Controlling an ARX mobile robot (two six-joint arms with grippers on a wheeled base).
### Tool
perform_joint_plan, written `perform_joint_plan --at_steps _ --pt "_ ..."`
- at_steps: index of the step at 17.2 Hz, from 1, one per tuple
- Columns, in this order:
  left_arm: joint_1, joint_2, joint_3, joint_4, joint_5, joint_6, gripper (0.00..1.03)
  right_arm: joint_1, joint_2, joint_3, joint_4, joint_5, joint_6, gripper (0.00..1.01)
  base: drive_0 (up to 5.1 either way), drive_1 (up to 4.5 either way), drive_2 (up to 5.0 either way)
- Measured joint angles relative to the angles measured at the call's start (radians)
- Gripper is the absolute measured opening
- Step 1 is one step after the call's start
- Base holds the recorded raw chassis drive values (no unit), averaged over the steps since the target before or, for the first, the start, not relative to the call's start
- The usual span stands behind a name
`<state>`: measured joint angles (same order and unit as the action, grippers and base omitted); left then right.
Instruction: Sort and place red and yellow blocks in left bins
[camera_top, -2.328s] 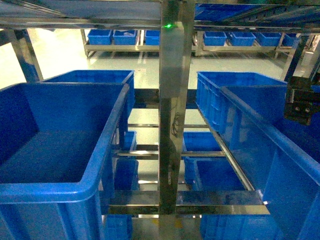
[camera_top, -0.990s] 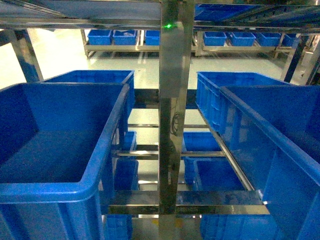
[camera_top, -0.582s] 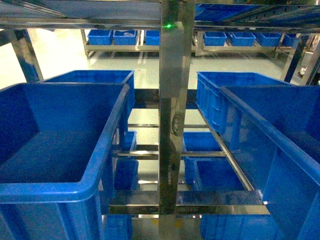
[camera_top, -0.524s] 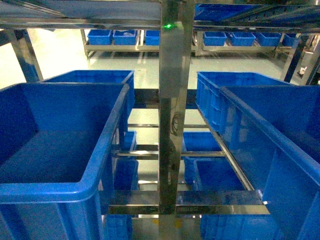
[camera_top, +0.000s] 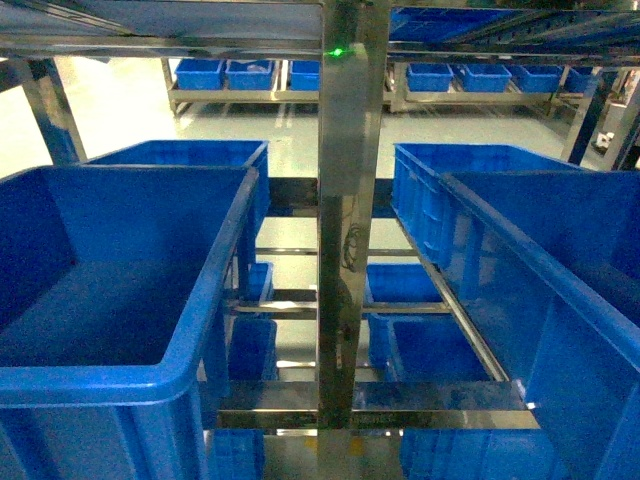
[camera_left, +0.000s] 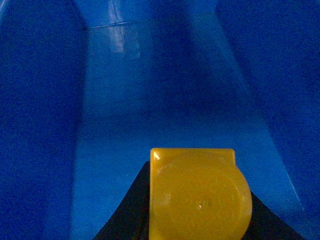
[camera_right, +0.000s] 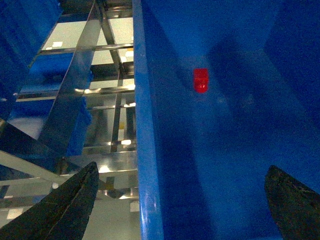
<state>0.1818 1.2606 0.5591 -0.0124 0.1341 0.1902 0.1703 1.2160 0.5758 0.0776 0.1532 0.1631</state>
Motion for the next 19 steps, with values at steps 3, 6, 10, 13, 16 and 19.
perform_joint_plan --at_steps 3,6,10,13,16,19 --pt "0.005 0.067 0.034 0.058 -0.003 -0.010 0.27 0.000 0.000 0.000 0.000 0.000 0.000 0.98 0.0 0.00 0.0" --pt "0.005 0.126 0.083 0.099 -0.003 -0.035 0.27 0.000 0.000 0.000 0.000 0.000 0.000 0.98 0.0 0.00 0.0" --pt "0.019 0.239 0.163 0.145 -0.012 -0.066 0.27 0.000 0.000 0.000 0.000 0.000 0.000 0.98 0.0 0.00 0.0" --pt "0.025 0.311 0.211 0.170 -0.023 -0.070 0.27 0.000 0.000 0.000 0.000 0.000 0.000 0.98 0.0 0.00 0.0" --pt "0.025 0.381 0.225 0.166 -0.026 -0.070 0.27 0.000 0.000 0.000 0.000 0.000 0.000 0.98 0.0 0.00 0.0" --pt "0.020 0.464 0.244 0.224 -0.036 -0.050 0.27 0.000 0.000 0.000 0.000 0.000 0.000 0.98 0.0 0.00 0.0"
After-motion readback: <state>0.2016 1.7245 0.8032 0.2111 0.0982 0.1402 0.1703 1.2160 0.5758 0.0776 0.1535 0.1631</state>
